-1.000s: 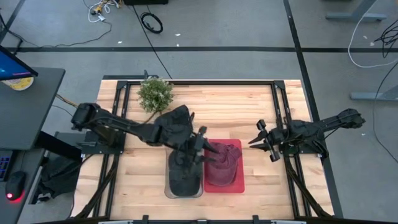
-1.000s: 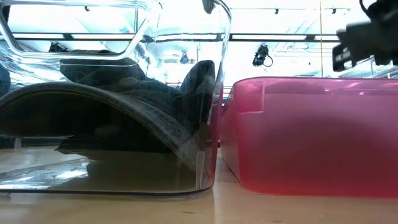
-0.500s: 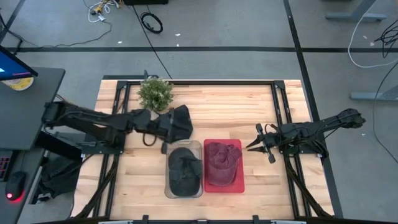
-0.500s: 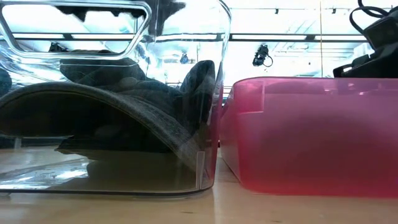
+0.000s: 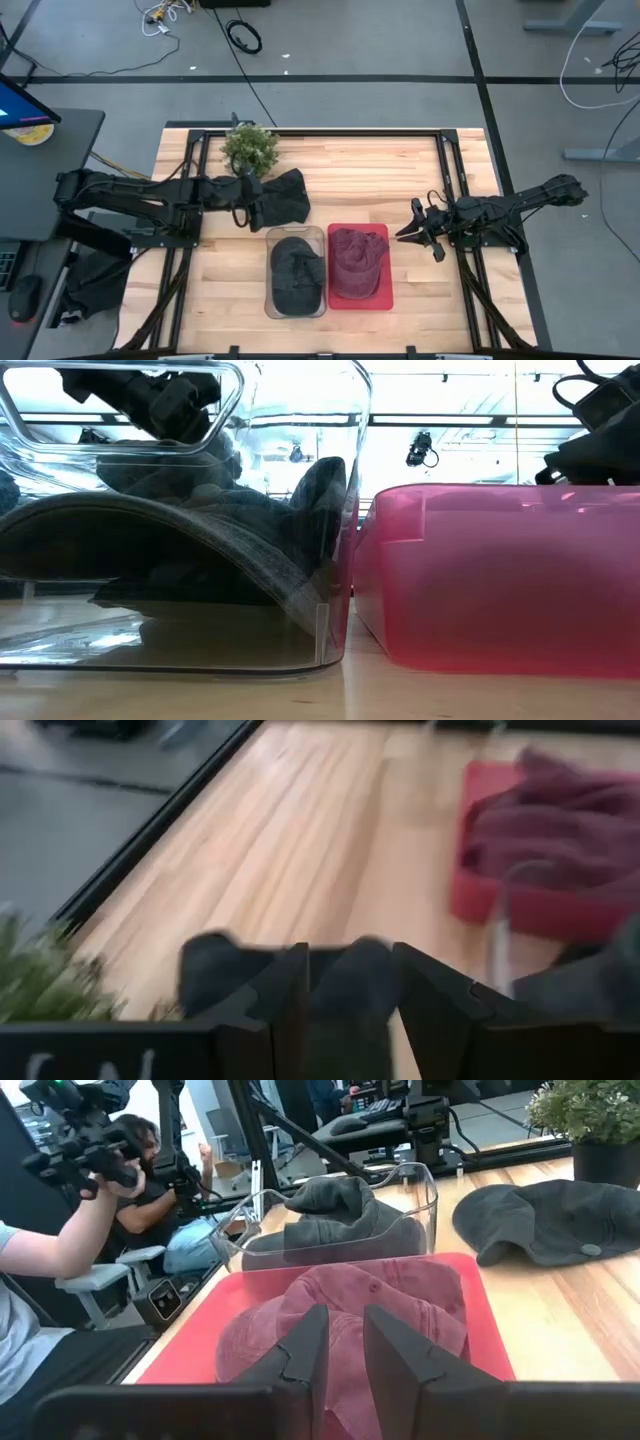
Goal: Pick & Place hat
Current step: Put the black cap into the transparent bin
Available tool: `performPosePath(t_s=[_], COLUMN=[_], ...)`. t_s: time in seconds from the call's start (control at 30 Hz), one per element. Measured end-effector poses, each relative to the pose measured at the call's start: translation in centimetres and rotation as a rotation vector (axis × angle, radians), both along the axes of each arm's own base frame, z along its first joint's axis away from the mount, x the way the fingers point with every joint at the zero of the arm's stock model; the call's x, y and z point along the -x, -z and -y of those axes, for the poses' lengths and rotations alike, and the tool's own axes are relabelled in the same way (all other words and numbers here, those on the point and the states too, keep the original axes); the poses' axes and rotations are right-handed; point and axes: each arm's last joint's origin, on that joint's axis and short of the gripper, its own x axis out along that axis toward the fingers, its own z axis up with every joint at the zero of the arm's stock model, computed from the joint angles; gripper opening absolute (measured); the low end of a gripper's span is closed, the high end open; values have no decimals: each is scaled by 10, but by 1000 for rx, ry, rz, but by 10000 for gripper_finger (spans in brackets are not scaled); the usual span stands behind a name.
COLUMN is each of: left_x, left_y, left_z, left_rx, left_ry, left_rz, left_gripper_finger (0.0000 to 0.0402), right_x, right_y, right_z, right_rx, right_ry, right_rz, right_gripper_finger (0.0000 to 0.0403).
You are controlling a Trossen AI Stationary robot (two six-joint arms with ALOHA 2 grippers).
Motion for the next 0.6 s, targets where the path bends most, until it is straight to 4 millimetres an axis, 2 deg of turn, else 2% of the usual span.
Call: performPosePath(t_s=[0.2, 0.3, 0.5, 0.6], left_x=[5, 7, 8, 6], left_y=[7, 10, 9, 16], left_z=[-3, -3, -5, -5], left_rx=[-12, 69, 306, 342], left_ry=[-121, -182, -445, -469], left_rz=[-74, -67, 97, 62], left_gripper_finger=[149, 149, 149, 149], right_x=[0, 0, 0, 0], right_y=[0, 0, 0, 0], right_z=[0, 0, 0, 0], right_rx=[0, 0, 0, 1], right_ry=[0, 0, 0, 0], right_rz=[0, -1, -1, -1], right_gripper_finger=[68, 68, 68, 68])
